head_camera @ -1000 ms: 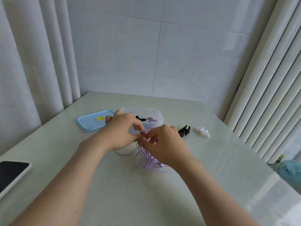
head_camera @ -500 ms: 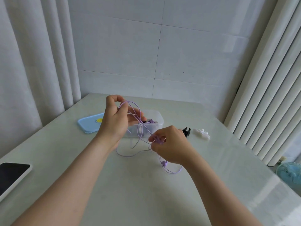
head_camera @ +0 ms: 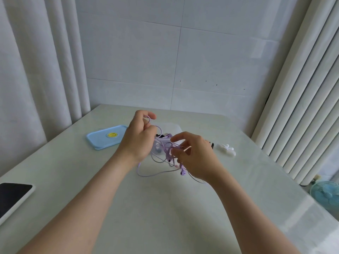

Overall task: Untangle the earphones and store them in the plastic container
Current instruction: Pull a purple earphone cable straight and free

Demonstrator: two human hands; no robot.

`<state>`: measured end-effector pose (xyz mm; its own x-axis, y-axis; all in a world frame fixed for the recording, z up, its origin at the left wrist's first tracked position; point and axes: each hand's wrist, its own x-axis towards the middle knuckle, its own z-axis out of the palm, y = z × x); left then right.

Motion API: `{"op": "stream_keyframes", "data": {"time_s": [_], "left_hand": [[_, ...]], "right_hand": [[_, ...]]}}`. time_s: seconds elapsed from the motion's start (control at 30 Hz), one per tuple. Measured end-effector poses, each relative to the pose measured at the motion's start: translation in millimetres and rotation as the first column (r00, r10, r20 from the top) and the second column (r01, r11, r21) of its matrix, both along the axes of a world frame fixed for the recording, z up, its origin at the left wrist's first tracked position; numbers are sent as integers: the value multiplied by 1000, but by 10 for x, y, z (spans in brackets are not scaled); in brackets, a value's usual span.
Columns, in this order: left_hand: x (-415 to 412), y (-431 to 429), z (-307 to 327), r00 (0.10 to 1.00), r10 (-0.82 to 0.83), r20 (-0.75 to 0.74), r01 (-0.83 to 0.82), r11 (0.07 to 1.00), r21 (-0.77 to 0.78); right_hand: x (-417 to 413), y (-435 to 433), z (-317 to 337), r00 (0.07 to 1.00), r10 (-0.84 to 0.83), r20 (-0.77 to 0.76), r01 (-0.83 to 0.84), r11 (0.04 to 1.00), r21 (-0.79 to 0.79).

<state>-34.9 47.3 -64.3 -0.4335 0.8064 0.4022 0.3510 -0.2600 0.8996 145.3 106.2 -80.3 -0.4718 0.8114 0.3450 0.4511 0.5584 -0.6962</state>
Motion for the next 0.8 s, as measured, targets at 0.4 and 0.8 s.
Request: {"op": "stream_keyframes", "data": {"time_s": [0.4,0.8], "left_hand": [[15,4,-92,857,103,-504,-108,994,20],[116,71,-158,937,153,-313,-151,988,31]], "right_hand": [[-64,44,-66,985,-128,-119,159,941,300],[-67,-13,-16,931,-129,-341,168,982,88]]}}
